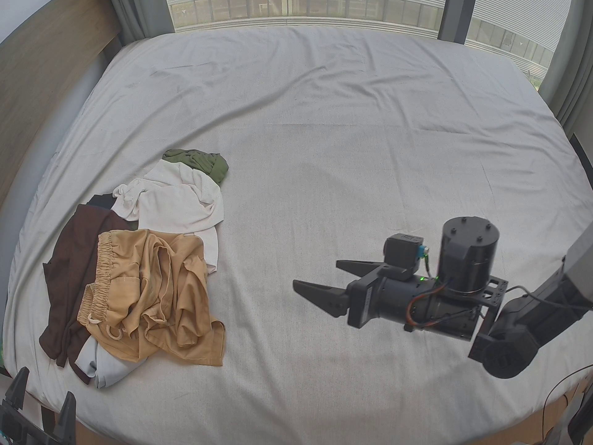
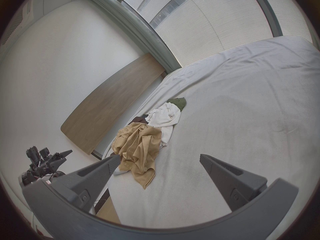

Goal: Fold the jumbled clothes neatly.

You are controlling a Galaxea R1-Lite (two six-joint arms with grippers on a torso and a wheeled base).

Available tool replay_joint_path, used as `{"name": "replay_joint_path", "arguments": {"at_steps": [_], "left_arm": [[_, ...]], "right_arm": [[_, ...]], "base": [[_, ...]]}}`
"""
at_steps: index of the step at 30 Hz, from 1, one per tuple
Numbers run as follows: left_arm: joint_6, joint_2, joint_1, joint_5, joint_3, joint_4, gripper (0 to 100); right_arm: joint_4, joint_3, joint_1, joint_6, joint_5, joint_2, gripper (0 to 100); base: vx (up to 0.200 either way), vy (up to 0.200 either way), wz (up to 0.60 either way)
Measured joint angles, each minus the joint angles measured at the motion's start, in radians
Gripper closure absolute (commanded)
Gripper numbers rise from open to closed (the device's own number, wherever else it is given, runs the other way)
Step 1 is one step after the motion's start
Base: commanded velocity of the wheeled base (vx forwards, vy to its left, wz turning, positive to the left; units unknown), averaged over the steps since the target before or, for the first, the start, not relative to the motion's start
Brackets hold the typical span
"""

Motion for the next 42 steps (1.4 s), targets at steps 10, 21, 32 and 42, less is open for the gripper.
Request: {"name": "replay_joint_path", "arguments": {"at_steps": [10,21,32,42], "left_arm": [[0.000,0.000,0.000,0.000,0.000,0.000,0],[-0.008,0.000,0.000,0.000,0.000,-0.001,0],[-0.004,0.000,0.000,0.000,0.000,-0.019,0],[-0.009,0.058,-0.006,-0.005,-0.109,-0.150,0]], "right_arm": [[-0.013,-0.080,0.054,0.002,-0.009,0.153,0],[-0.048,-0.068,0.072,0.026,-0.016,0.194,0],[-0.067,-0.066,0.087,0.026,-0.017,0.222,0],[-0.083,-0.142,0.130,0.050,-0.019,0.301,0]], "base": [[0.000,0.000,0.00],[0.000,0.000,0.00],[0.000,0.000,0.00],[0.000,0.000,0.00]]}}
